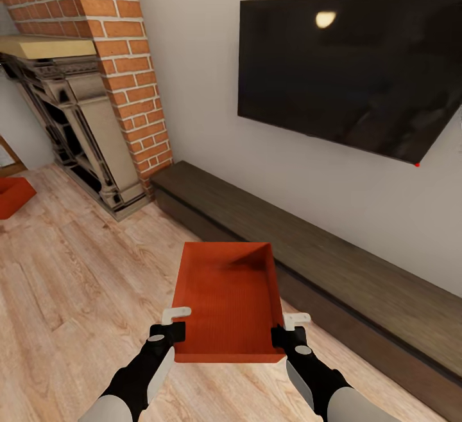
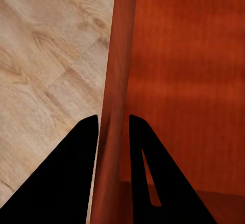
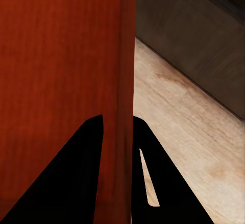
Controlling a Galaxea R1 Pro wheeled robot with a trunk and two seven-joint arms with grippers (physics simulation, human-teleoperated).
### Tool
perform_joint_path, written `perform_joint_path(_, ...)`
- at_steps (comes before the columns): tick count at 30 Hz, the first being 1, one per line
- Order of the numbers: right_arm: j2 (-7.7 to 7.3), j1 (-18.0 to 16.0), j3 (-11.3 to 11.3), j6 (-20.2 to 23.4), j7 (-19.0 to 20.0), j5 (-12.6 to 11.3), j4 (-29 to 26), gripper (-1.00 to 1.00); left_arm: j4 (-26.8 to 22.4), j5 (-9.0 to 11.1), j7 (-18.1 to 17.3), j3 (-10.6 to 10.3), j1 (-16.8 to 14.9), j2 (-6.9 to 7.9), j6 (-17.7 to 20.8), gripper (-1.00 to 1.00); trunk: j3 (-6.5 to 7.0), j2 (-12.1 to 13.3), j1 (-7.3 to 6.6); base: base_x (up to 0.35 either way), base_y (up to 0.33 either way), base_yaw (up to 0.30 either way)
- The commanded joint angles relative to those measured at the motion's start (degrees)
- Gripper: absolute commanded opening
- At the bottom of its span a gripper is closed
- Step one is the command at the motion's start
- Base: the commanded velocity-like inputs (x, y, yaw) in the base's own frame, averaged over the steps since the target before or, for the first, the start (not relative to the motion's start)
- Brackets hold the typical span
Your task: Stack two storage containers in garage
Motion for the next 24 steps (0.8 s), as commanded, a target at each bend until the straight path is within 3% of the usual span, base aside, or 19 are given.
perform_joint_path(1, 0.03, -0.04, 0.47, -0.2, -0.25, -0.84, 0.02, -1.0, -0.16, -0.84, 1.79, -0.12, -0.02, 0.05, 0.47, -1.0, 0.04, -0.04, 0.01, 0.0, 0.0, 0.0)
perform_joint_path(24, 0.03, -0.04, 0.39, -0.21, -0.27, -0.94, 0.03, -1.0, -0.07, -0.79, 1.71, -0.12, -0.02, 0.12, 0.38, -1.0, 2.15, -0.04, 0.01, 0.0, 0.0, 0.0)
